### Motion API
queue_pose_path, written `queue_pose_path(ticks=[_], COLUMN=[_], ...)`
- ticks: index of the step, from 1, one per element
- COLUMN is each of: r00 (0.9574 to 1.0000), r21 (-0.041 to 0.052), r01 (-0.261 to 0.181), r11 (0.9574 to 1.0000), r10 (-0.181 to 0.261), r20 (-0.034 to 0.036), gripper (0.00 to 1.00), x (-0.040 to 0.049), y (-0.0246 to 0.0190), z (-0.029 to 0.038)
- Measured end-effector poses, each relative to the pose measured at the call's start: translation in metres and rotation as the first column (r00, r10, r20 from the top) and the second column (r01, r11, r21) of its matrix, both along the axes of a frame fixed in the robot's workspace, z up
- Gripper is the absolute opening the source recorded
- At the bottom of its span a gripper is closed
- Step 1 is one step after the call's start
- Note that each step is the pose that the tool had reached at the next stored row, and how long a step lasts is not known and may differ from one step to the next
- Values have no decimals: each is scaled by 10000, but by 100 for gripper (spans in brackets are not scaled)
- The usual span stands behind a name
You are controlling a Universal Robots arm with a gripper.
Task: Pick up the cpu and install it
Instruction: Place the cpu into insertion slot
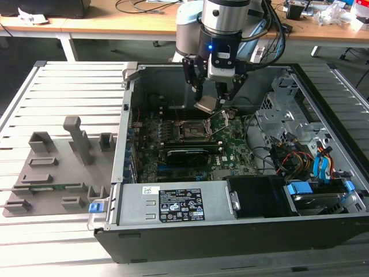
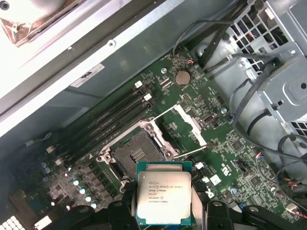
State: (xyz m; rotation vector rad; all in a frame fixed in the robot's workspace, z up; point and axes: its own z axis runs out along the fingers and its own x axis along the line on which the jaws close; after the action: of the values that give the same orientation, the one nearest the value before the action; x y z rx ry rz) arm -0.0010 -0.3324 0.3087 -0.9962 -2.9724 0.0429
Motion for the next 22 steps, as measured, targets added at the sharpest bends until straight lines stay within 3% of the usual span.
queue_pose_path(ticks=[11,22], r00=[9966,9850], r21=[-3,-7], r01=[821,1724], r11=[9966,9850], r10=[-821,-1724], r20=[0,0], gripper=[55,55], x=[0,0], y=[0,0], z=[0,-1])
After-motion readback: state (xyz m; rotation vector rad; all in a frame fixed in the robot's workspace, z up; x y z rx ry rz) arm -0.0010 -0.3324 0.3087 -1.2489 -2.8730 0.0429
